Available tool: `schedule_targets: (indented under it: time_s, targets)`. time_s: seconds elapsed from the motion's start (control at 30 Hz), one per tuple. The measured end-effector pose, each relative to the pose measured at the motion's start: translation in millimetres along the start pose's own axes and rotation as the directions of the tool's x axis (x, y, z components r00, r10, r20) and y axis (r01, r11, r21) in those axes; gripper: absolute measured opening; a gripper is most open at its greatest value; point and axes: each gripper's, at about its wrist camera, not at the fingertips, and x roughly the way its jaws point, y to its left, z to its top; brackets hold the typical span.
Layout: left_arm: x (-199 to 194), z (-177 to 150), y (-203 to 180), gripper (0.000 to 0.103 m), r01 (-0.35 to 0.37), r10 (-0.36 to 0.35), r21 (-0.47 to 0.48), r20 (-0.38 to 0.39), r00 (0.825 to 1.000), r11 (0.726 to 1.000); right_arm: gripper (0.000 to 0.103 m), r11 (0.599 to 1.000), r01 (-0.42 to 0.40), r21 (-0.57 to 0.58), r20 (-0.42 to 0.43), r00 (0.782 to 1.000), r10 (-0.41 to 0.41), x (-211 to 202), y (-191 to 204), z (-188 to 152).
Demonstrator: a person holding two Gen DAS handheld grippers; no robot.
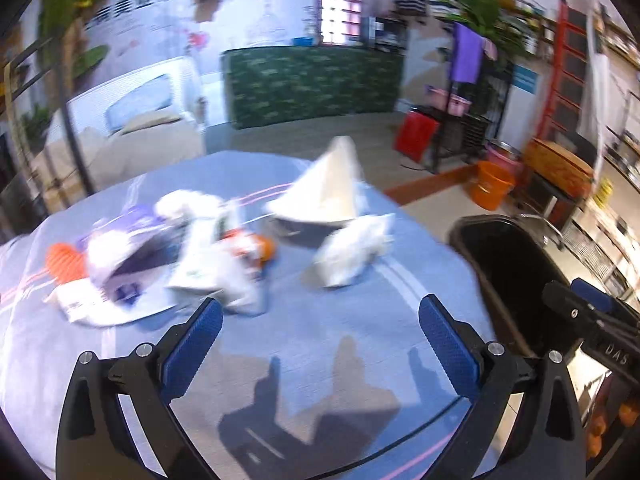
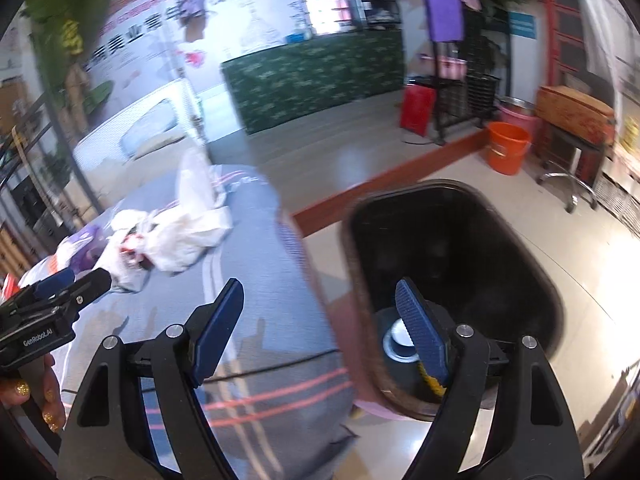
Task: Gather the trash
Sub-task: 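Return both tools to the bed above the remaining trash, then grasp the purple-and-white snack bag with the left tool while the right tool grasps the tissue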
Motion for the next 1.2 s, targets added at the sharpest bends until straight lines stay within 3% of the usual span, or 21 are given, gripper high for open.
schedule_targets:
  time_s: [0.27, 0.47, 0.6, 0.77, 0.87, 1.0, 1.2]
  targets:
    - [-16.3, -13.5, 74.1, 0.097, -0.131, 0.132, -0.089, 0.008, 0.991, 0.987, 0.078, 0.992, -0.096, -0.087, -0.032, 0.995, 0.094, 10.7, 55.7, 1.0]
    - [-3.6, -3.0, 109.6, 0.096, -0.215, 0.215, 0.016, 0.024, 0.976, 0.976, 0.078, 0.982, -0.139, -0.128, -0.052, 0.990, 0.133, 11.9, 84.7, -2.2]
    - [27.7, 10.8, 118.0, 0.089, -0.238, 0.242, 0.115, -0.021, 0.970, 0.964, 0.081, 0.983, -0.134, -0.124, -0.055, 0.990, 0.128, 9.5, 87.0, -6.6]
    - [52.5, 19.6, 121.5, 0.088, -0.257, 0.268, 0.220, -0.020, 0.963, 0.941, 0.081, 0.991, -0.097, -0.096, -0.065, 0.994, 0.091, 9.0, 75.2, -5.8]
    - [58.7, 23.4, 128.9, 0.079, -0.247, 0.261, 0.225, -0.035, 0.965, 0.943, 0.081, 0.993, -0.088, -0.078, -0.070, 0.994, 0.082, 10.0, 69.5, -4.3]
    - [59.1, 23.3, 135.2, 0.051, -0.242, 0.258, 0.211, -0.052, 0.965, 0.947, 0.081, 0.994, -0.079, -0.075, -0.072, 0.995, 0.074, 11.9, 67.1, -3.5]
    - [44.1, 25.9, 139.3, 0.037, -0.258, 0.257, 0.148, 0.024, 0.966, 0.955, 0.081, 0.992, -0.090, -0.089, -0.087, 0.993, 0.082, 20.3, 72.2, -4.8]
